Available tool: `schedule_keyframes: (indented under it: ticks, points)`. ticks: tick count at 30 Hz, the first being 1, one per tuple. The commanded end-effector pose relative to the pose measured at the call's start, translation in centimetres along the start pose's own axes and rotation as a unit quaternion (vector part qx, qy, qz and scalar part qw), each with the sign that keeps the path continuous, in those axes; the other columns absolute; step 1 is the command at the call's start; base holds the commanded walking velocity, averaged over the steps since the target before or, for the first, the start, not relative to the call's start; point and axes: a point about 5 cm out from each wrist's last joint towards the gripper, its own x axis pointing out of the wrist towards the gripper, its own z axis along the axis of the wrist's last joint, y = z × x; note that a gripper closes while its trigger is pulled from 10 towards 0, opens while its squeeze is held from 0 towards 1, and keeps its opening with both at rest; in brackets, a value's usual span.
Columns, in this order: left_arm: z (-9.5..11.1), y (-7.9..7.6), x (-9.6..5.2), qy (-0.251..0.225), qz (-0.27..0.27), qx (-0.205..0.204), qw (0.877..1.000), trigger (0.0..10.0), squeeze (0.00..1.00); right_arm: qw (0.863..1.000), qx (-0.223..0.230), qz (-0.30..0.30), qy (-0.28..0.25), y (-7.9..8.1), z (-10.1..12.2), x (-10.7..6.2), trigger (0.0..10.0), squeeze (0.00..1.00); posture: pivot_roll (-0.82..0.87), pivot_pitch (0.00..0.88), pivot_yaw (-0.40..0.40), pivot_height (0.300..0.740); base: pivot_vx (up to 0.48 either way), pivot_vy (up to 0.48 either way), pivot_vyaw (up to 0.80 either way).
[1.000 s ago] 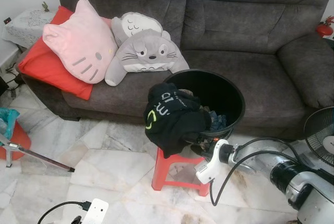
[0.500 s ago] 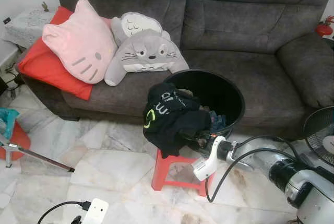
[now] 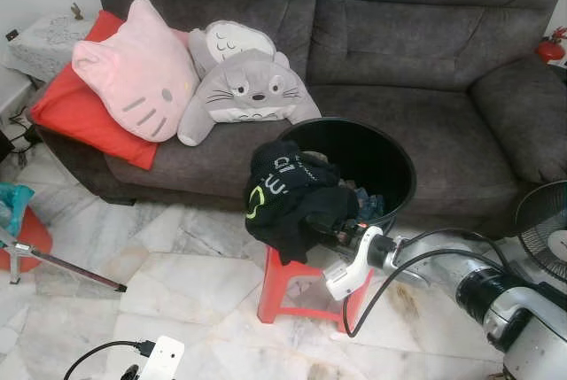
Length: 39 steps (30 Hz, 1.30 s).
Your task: Hang hanger
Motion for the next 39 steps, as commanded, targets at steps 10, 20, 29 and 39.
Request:
schedule_keyframes:
  ticks: [10, 20, 29, 39]
  points:
    - [-0.6, -0.2, -0.1, 0.009, -0.001, 0.009, 1.0, 10.0, 0.0, 0.999, 0.035, -0.024, 0.005, -0.6, 0.2, 0.3, 0.0, 0.0, 0.06, 0.076, -0.039, 0.736, 0.0, 0.0, 0.0]
    - [-0.4, -0.2, -0.1, 0.006, -0.001, 0.009, 1.0, 10.0, 0.0, 0.994, 0.099, -0.037, 0.026, -0.7, 0.4, 0.4, 0.0, 0.0, 0.06, 0.076, -0.038, 0.736, 0.0, 0.0, 0.0]
    - [-0.4, -0.3, -0.1, 0.006, -0.003, 0.009, 1.0, 10.0, 0.0, 0.98, 0.176, -0.064, 0.067, -1.0, 0.4, 0.6, 0.0, 0.0, 0.05, 0.077, -0.041, 0.736, 0.0, 0.0, 0.0]
    - [-0.6, -0.2, -0.1, 0.008, -0.002, 0.01, 1.0, 10.0, 0.0, 0.945, 0.251, -0.087, 0.189, -0.6, -2.1, -1.5, 0.0, 0.0, 0.06, 0.066, -0.046, 0.736, 0.0, 0.0, 0.0]
